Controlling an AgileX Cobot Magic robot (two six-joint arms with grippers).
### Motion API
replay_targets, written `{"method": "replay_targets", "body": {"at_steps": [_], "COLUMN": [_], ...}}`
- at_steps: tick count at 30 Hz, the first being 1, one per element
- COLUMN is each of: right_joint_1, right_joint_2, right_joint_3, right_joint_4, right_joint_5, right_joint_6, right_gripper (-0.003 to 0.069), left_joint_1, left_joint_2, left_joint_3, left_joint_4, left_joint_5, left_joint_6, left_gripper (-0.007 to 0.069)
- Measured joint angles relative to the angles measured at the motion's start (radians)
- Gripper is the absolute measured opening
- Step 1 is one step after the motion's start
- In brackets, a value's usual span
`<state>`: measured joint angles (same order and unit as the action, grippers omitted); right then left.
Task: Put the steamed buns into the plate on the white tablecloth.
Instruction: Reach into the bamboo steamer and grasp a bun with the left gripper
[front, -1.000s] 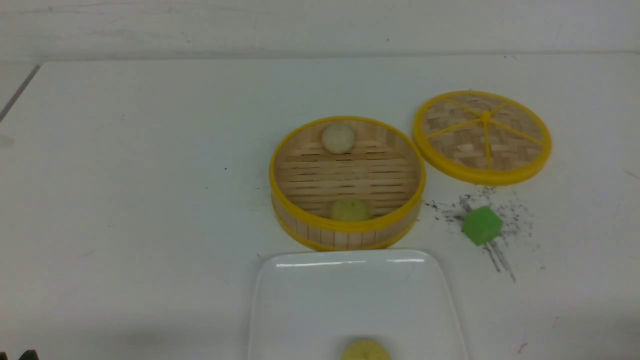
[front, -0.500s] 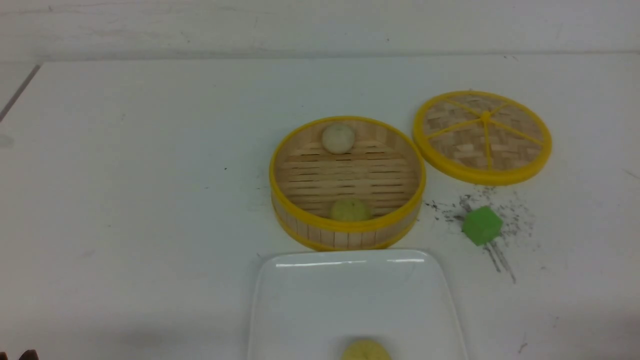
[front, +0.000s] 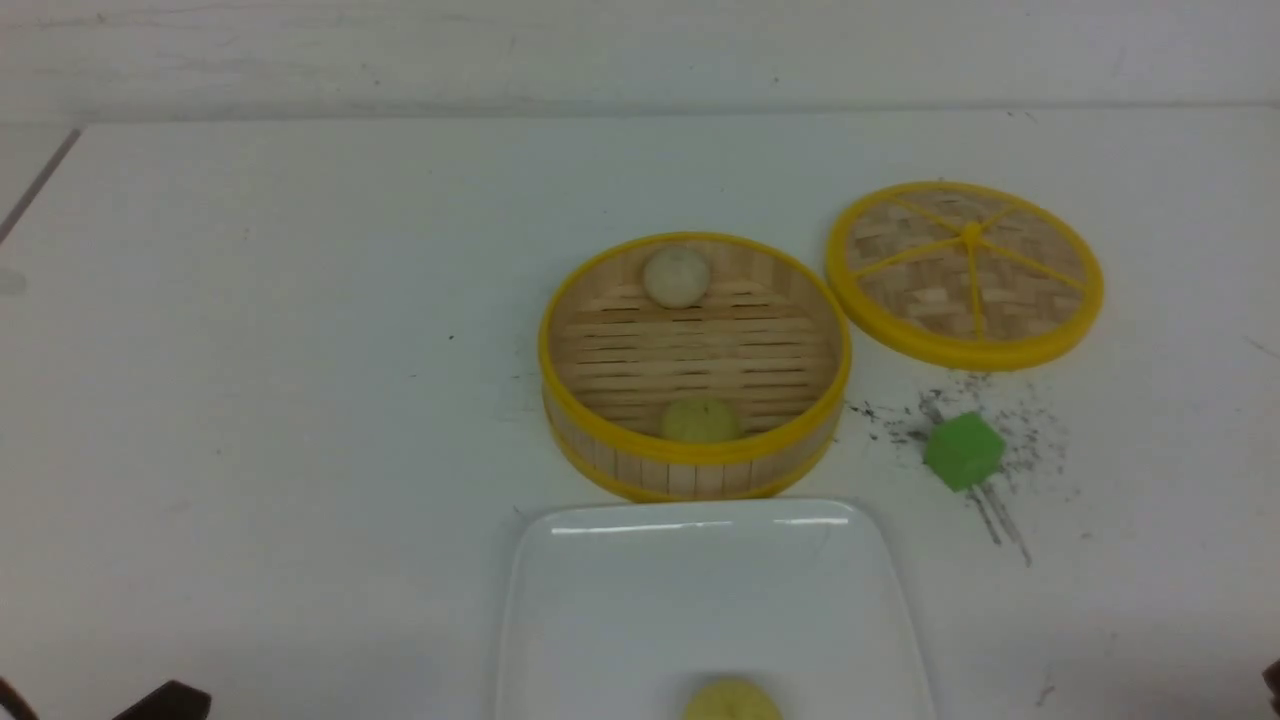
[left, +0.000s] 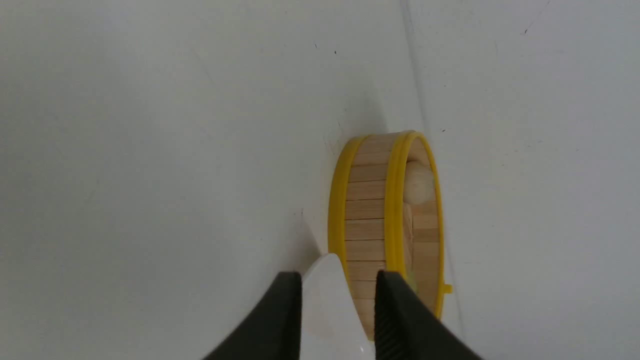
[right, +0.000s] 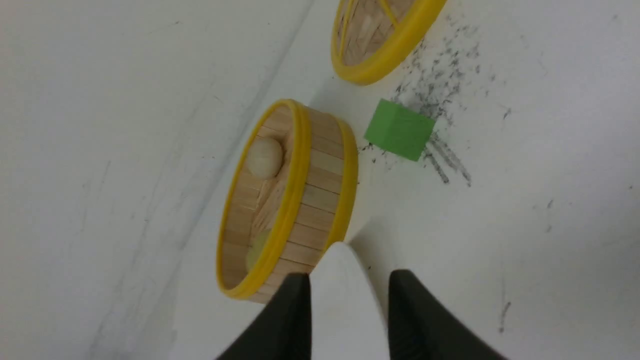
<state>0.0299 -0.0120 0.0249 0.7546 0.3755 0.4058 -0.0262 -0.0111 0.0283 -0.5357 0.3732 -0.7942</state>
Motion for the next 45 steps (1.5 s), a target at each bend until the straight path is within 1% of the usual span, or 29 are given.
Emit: {"method": "replay_targets", "body": {"at_steps": [5,8,9,10,11,12,13,14,15,17,18,19,20,21,22,23,25,26,29,30,31,33,35,36,37,38,41,42,45], "right_joint_1": [0.000,0.000,0.000,0.000,0.000,0.000,0.000,0.000,0.000,0.000,0.000,0.000,0.000,0.000,0.000,0.000,0.000,0.000,0.000,0.000,0.000,0.000,0.000,0.000,0.003,0.009,0.059,0.063,0.162], "right_joint_2": [0.000,0.002,0.020,0.020,0.067,0.091,0.156,0.222,0.269,0.402,0.415,0.497,0.564,0.595,0.655,0.664,0.767,0.774,0.852,0.855,0.870,0.880,0.897,0.901,0.918,0.925,0.955,0.957,1.008], "right_joint_3": [-0.010,-0.107,-0.165,-0.165,-0.235,-0.262,-0.323,-0.375,-0.416,-0.492,-0.499,-0.545,-0.586,-0.602,-0.627,-0.627,-0.690,-0.690,-0.725,-0.726,-0.728,-0.728,-0.729,-0.729,-0.729,-0.730,-0.744,-0.745,-0.765], "right_joint_4": [0.029,0.021,0.005,0.005,-0.031,-0.042,-0.094,-0.136,-0.164,-0.235,-0.241,-0.278,-0.305,-0.315,-0.331,-0.331,-0.345,-0.345,-0.349,-0.349,-0.344,-0.334,-0.300,-0.291,-0.266,-0.262,-0.258,-0.259,-0.287], "right_joint_5": [-0.001,-0.001,-0.001,-0.001,0.000,0.001,0.021,0.058,0.082,0.208,0.208,0.292,0.376,0.408,0.468,0.468,0.585,0.592,0.676,0.681,0.689,0.694,0.698,0.699,0.699,0.699,0.697,0.697,0.678], "right_joint_6": [-0.020,-0.121,-0.169,-0.177,-0.238,-0.260,-0.302,-0.326,-0.334,-0.349,-0.349,-0.355,-0.370,-0.376,-0.400,-0.400,-0.479,-0.479,-0.560,-0.569,-0.581,-0.587,-0.615,-0.619,-0.641,-0.648,-0.666,-0.666,-0.668], "right_gripper": [0.0239,0.0197,0.0153,0.0153,0.0090,0.0065,0.0013,-0.0010,-0.0013,-0.0013,-0.0013,-0.0012,-0.0011,-0.0010,-0.0009,-0.0009,-0.0008,-0.0008,-0.0006,-0.0005,-0.0003,-0.0001,0.0001,0.0001,0.0003,0.0003,0.0004,0.0004,0.0008], "left_joint_1": [0.000,0.000,0.000,0.000,0.000,0.000,0.000,0.000,0.000,0.000,0.000,0.000,0.000,0.000,0.000,0.000,0.000,0.000,-0.005,-0.007,-0.025,-0.050,-0.103,-0.111,-0.145,-0.165,-0.227,-0.227,-0.288], "left_joint_2": [0.000,0.000,0.002,0.003,0.030,0.051,0.129,0.205,0.260,0.431,0.447,0.581,0.667,0.735,0.804,0.838,1.039,1.072,1.351,1.351,1.466,1.563,1.722,1.761,1.860,1.917,2.057,2.065,2.193], "left_joint_3": [-0.003,-0.121,-0.195,-0.208,-0.300,-0.339,-0.427,-0.508,-0.552,-0.663,-0.673,-0.738,-0.793,-0.831,-0.869,-0.879,-1.014,-1.036,-1.234,-1.234,-1.335,-1.434,-1.627,-1.678,-1.813,-1.893,-2.096,-2.109,-2.292], "left_joint_4": [-0.049,-0.056,-0.056,-0.056,-0.057,-0.059,-0.060,-0.060,-0.059,-0.040,-0.040,-0.019,0.003,0.016,0.026,0.029,0.037,0.034,-0.017,-0.017,-0.020,-0.010,0.021,0.029,0.047,0.063,0.122,0.122,0.177], "left_joint_5": [-0.052,-0.068,-0.083,-0.085,-0.092,-0.091,-0.058,0.012,0.069,0.260,0.260,0.401,0.492,0.544,0.590,0.600,0.694,0.704,0.764,0.767,0.785,0.805,0.842,0.846,0.848,0.848,0.852,0.852,0.859], "left_joint_6": [0.002,0.193,0.278,0.292,0.380,0.402,0.482,0.537,0.562,0.613,0.613,0.636,0.652,0.667,0.686,0.693,0.794,0.806,0.900,0.905,0.925,0.935,0.931,0.923,0.894,0.875,0.835,0.835,0.786], "left_gripper": [0.0239,0.0220,0.0207,0.0205,0.0183,0.0176,0.0145,0.0114,0.0096,0.0050,0.0050,0.0026,0.0013,0.0008,0.0006,0.0006,0.0004,0.0004,0.0006,0.0006,0.0011,0.0019,0.0049,0.0055,0.0083,0.0102,0.0167,0.0167,0.0248]}}
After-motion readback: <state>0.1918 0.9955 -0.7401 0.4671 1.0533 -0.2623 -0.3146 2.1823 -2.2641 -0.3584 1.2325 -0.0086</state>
